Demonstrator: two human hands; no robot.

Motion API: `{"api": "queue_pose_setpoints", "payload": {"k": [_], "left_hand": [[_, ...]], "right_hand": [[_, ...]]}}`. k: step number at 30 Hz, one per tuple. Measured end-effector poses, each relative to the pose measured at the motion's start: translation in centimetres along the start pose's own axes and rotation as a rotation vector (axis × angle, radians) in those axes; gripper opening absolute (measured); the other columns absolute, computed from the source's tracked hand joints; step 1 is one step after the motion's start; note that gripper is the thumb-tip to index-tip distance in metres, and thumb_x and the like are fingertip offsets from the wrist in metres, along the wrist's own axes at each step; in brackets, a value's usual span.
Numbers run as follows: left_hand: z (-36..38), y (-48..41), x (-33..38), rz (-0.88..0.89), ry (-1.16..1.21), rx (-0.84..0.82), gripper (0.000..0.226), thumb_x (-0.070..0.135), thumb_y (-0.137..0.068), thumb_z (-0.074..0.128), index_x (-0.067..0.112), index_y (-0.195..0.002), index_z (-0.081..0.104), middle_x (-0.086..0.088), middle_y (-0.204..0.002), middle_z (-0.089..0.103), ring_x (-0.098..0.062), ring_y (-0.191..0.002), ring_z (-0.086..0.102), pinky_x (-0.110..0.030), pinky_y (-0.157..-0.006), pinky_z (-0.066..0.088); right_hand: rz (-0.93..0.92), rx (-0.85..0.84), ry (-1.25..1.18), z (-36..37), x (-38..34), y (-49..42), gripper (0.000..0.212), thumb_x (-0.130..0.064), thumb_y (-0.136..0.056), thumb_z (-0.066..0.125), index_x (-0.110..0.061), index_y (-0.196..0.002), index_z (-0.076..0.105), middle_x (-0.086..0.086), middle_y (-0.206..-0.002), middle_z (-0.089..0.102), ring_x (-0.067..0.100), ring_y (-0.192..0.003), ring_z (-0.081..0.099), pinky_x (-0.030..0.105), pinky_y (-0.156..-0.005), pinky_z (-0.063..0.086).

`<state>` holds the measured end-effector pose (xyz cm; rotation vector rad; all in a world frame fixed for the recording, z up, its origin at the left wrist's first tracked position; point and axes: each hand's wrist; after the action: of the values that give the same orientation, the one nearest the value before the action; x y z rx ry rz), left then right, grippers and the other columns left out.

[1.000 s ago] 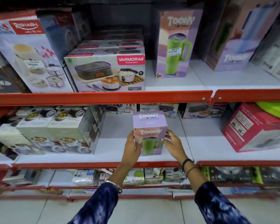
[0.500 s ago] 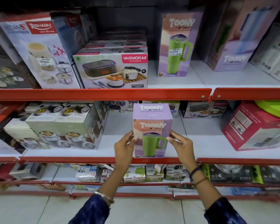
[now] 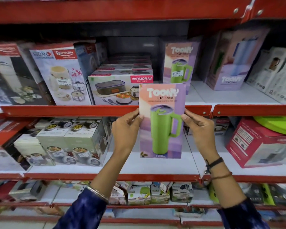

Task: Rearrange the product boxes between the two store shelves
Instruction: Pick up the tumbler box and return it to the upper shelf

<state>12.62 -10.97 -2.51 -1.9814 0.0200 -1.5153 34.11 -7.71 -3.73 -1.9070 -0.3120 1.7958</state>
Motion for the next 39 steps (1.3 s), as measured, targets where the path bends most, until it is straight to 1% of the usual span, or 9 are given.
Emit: {"api": "queue_pose_setpoints", "payload": {"k": [3, 7, 12, 15, 21, 25, 30, 34, 39], "left_hand": [[0.4, -0.5, 0.1, -0.008, -0.015, -0.029, 0.031, 0.033, -0.077, 0.064, 0.022, -0.105, 0.07, 0.001, -0.097, 0.075, -0.004, -0.082, 0.067, -0.044, -0.077, 0.058], [0.8, -0.1, 0.5, 0.032, -0.036, -0.033, 0.03, 0.033, -0.078, 0.064, 0.022, -0.105, 0.07, 0.003, -0.097, 0.074, -0.001, -0.08, 0.066, -0.042, -0.075, 0.059], [2.4, -1.4, 2.6, 0.129, 0.015, -0.03, 0.027, 0.017, -0.083, 0.065, 0.014, -0.109, 0.068, 0.0, -0.104, 0.072, 0.013, -0.079, 0.06, -0.027, -0.08, 0.056], [3.9, -2.9, 4.5, 0.191, 0.062, -0.012, 0.033, 0.011, -0.084, 0.064, 0.012, -0.117, 0.063, 0.009, -0.107, 0.066, 0.015, -0.08, 0.059, -0.011, -0.078, 0.05], [7.4, -6.3, 6.3, 0.376, 0.047, 0.015, 0.041, 0.007, -0.088, 0.059, 0.011, -0.129, 0.051, 0.011, -0.11, 0.059, -0.007, -0.083, 0.061, -0.017, -0.079, 0.051], [9.9, -8.1, 4.9, 0.463, -0.051, 0.01, 0.045, -0.002, -0.088, 0.055, 0.006, -0.132, 0.046, 0.007, -0.107, 0.059, -0.005, -0.086, 0.057, -0.005, -0.078, 0.045], [12.1, -9.4, 2.3, 0.428, -0.097, -0.005, 0.046, 0.0, -0.091, 0.051, 0.009, -0.135, 0.042, 0.003, -0.105, 0.065, -0.011, -0.079, 0.048, -0.038, -0.074, 0.05], [13.6, -10.8, 1.8, 0.417, -0.122, 0.007, 0.045, -0.002, -0.09, 0.05, 0.008, -0.133, 0.045, -0.021, -0.099, 0.071, -0.011, -0.077, 0.047, -0.04, -0.072, 0.05], [14.6, -11.9, -0.2, 0.349, -0.211, -0.064, 0.05, 0.001, -0.091, 0.048, 0.014, -0.139, 0.037, -0.023, -0.083, 0.067, -0.018, -0.059, 0.046, -0.044, -0.057, 0.049]], "right_hand": [[-0.023, -0.021, 0.034, -0.1, -0.1, -0.4, 0.033, -0.008, -0.082, 0.067, -0.014, -0.113, 0.057, 0.002, -0.115, 0.061, -0.013, -0.084, 0.061, 0.009, -0.079, 0.05], [-0.039, -0.013, 0.07, -0.8, -0.3, -0.2, 0.033, -0.01, -0.083, 0.066, -0.014, -0.114, 0.056, 0.007, -0.113, 0.063, -0.015, -0.076, 0.06, 0.008, -0.073, 0.05], [-0.123, 0.013, 0.062, -1.7, -2.4, -1.9, 0.035, -0.009, -0.083, 0.065, -0.011, -0.118, 0.058, 0.005, -0.118, 0.061, -0.015, -0.087, 0.057, 0.008, -0.08, 0.048], [-0.154, -0.007, 0.06, -2.3, -3.7, -4.1, 0.047, -0.01, -0.08, 0.07, -0.012, -0.125, 0.057, -0.012, -0.114, 0.066, -0.01, -0.087, 0.055, 0.011, -0.081, 0.048], [-0.262, 0.044, 0.075, -3.5, -5.0, -8.9, 0.056, -0.009, -0.082, 0.069, -0.015, -0.133, 0.048, -0.007, -0.129, 0.055, -0.002, -0.106, 0.06, 0.023, -0.097, 0.048], [-0.261, 0.076, 0.096, -3.2, -3.3, -11.2, 0.056, -0.007, -0.083, 0.067, -0.014, -0.134, 0.046, -0.003, -0.133, 0.05, -0.007, -0.106, 0.058, 0.032, -0.101, 0.048], [-0.228, 0.097, 0.112, -2.6, -0.2, -13.0, 0.055, -0.006, -0.083, 0.066, -0.009, -0.134, 0.045, -0.009, -0.124, 0.05, -0.02, -0.097, 0.054, 0.022, -0.098, 0.047], [-0.216, 0.093, 0.087, -2.3, 1.3, -15.1, 0.056, -0.006, -0.083, 0.066, -0.008, -0.134, 0.044, -0.002, -0.131, 0.047, -0.015, -0.102, 0.053, 0.008, -0.095, 0.043], [-0.168, 0.01, 0.09, -2.3, 3.4, -16.3, 0.06, -0.002, -0.083, 0.064, -0.008, -0.137, 0.04, 0.006, -0.138, 0.047, -0.01, -0.107, 0.055, 0.022, -0.101, 0.044]]}}
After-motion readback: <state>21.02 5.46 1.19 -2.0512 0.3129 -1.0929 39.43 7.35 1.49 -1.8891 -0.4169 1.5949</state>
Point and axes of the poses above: each hand's wrist, its own y-axis away from the middle knuckle, its own z-axis out of the palm, x = y × z
